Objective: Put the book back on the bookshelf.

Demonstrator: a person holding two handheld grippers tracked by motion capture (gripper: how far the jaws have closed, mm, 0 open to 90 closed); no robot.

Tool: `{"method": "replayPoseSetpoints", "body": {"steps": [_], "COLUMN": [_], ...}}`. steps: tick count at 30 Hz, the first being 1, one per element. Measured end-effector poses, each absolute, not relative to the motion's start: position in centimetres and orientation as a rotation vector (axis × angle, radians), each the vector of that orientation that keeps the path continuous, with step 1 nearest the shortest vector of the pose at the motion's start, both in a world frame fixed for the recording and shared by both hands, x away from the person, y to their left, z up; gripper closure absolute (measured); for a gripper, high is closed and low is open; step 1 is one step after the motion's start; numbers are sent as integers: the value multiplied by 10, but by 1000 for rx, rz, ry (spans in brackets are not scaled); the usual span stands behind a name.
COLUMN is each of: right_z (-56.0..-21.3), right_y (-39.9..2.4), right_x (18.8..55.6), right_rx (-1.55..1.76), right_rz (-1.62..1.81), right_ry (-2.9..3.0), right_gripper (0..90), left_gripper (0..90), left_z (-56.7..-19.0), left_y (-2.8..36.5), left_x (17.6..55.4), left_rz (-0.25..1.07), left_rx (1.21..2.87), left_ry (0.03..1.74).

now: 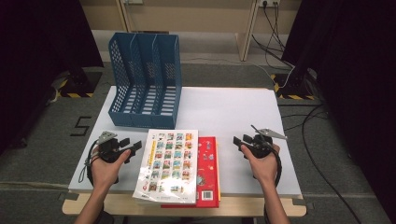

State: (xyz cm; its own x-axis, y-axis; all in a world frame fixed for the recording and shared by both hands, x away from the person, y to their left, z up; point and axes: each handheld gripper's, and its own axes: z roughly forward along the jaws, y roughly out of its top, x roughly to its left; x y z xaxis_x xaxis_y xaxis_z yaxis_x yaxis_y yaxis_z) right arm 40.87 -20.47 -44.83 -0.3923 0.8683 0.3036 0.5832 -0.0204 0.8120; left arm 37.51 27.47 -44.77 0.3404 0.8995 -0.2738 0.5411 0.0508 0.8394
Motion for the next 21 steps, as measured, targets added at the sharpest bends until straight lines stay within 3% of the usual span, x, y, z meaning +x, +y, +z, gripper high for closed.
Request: {"method": "replayPoseSetpoints", "body": {"steps": [5,21], "right_z": [-435,-427], "right_y": [-183,-121], "right_x": [415,430], "right_rx": [1508,1547], "right_rz": [1417,1508], "right_ry": [2044,2270], "right_gripper": [490,496], "left_gripper": [383,412], "left_z": [-432,-432], "left_y": [255,215], "left_x": [373,373], "left_rz": [401,334], "left_rx": [1661,1828], "left_ry": [1270,1196]}}
